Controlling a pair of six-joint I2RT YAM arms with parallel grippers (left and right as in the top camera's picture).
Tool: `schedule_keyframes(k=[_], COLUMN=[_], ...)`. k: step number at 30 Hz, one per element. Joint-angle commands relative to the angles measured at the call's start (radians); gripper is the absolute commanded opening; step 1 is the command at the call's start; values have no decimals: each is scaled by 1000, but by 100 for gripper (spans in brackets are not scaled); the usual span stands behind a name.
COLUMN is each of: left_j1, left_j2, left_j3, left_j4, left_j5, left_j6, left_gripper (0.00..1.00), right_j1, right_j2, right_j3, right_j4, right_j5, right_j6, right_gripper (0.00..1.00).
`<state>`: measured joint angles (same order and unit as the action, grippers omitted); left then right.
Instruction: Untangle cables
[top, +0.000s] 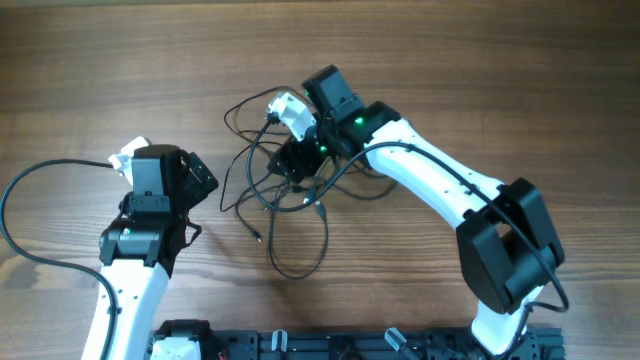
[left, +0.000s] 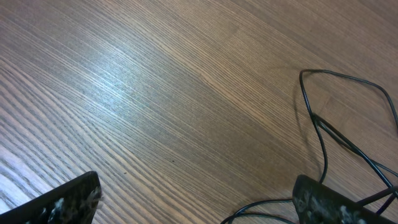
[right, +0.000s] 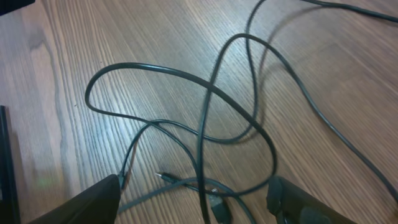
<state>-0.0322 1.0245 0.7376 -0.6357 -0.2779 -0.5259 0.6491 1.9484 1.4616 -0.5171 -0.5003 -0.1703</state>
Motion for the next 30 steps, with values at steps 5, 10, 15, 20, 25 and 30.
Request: schedule_keyframes(k=[5, 10, 15, 20, 25, 30], left_j1=[5, 5, 5, 5, 5, 5], left_j2=[3, 3, 3, 3, 3, 3], left_j3=[3, 3, 3, 3, 3, 3], left_j4=[3, -2, -9, -9, -9, -9], left_j5=[9, 9, 9, 10, 10, 10], left_j6=[-6, -6, -6, -6, -6, -6], left_gripper=[100, 100, 100, 100, 100, 100], right_j1=[35, 35, 35, 35, 35, 35], right_j2=[110, 121, 47, -122, -319, -470], right_j3=[17, 18, 25, 27, 27, 27], right_j4=[12, 10, -99, -187, -235, -251], right_j5=[-4, 72, 149, 180, 179, 185], right_j6=[19, 92, 95, 64, 65, 65], right_gripper=[66, 4, 4, 4, 4, 4])
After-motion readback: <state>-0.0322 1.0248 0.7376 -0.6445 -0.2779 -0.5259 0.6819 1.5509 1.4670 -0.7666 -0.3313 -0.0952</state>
